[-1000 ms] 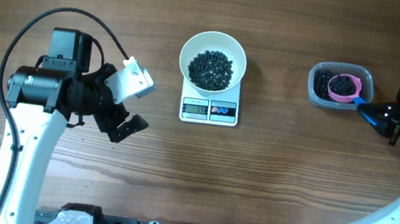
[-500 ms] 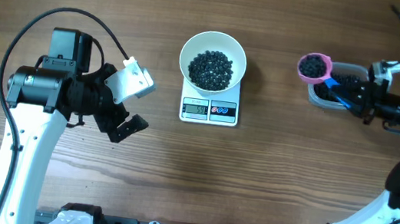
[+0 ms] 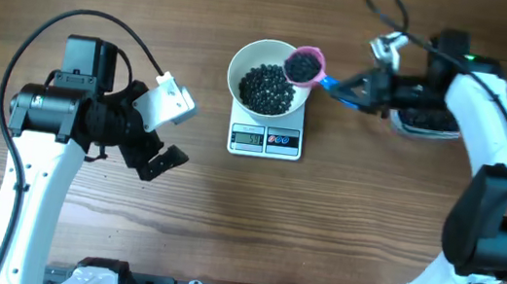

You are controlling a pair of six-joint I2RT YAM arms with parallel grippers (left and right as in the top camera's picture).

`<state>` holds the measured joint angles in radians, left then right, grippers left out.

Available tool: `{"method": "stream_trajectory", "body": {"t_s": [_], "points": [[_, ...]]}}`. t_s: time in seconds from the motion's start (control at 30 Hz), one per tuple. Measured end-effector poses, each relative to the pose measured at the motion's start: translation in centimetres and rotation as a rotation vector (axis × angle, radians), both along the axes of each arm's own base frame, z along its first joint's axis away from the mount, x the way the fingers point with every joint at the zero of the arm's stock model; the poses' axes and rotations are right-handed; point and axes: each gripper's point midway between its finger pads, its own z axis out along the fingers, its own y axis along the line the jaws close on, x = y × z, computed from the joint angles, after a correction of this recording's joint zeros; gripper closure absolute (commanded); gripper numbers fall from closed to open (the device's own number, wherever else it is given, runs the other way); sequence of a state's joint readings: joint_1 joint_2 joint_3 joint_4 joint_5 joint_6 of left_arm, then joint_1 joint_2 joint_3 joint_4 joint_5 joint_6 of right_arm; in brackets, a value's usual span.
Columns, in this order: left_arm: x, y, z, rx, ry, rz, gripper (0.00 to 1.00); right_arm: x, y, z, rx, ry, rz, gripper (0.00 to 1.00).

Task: Scoop item into bowl and weigh 150g on scale
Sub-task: 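Move the scoop over the white bowl and pour the beans in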

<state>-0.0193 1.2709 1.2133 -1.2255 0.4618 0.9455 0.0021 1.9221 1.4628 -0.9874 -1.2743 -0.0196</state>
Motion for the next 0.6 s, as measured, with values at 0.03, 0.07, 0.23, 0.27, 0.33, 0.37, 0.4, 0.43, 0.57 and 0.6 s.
{"method": "stream_trajectory", "body": {"t_s": [0.03,0.07,0.23,0.27,0.33,0.37,0.4,0.43,0.57,0.6], "points": [[0.1,0.0,0.0,0.000,-0.003,0.000,0.00,-0.1,0.6,0.0,-0.002,0.026,0.002,0.95],[0.0,0.0,0.0,0.000,-0.002,0.000,0.00,0.7,1.3,-0.2,-0.010,0.003,-0.002,0.95],[0.0,0.0,0.0,0.000,-0.002,0.000,0.00,2.4,2.6,-0.4,-0.056,0.019,-0.048,0.96],[0.0,0.0,0.0,0.000,-0.002,0.000,0.00,2.6,2.5,-0.6,-0.068,0.025,-0.059,0.95],[0.0,0.0,0.0,0.000,-0.002,0.000,0.00,2.8,2.3,-1.0,-0.097,0.023,-0.071,0.96],[0.0,0.0,0.0,0.000,-0.002,0.000,0.00,3.0,2.2,-1.4,-0.120,0.007,-0.077,0.95],[0.0,0.0,0.0,0.000,-0.002,0.000,0.00,3.1,2.1,-1.6,-0.135,-0.019,-0.073,0.95],[0.0,0.0,0.0,0.000,-0.002,0.000,0.00,3.1,2.0,-1.7,-0.144,-0.050,-0.064,0.96],[0.0,0.0,0.0,0.000,-0.002,0.000,0.00,3.1,2.2,-2.3,-0.190,-0.149,-0.027,0.95],[0.0,0.0,0.0,0.000,-0.002,0.000,0.00,3.1,2.3,-2.3,-0.194,-0.157,-0.023,0.95]]}}
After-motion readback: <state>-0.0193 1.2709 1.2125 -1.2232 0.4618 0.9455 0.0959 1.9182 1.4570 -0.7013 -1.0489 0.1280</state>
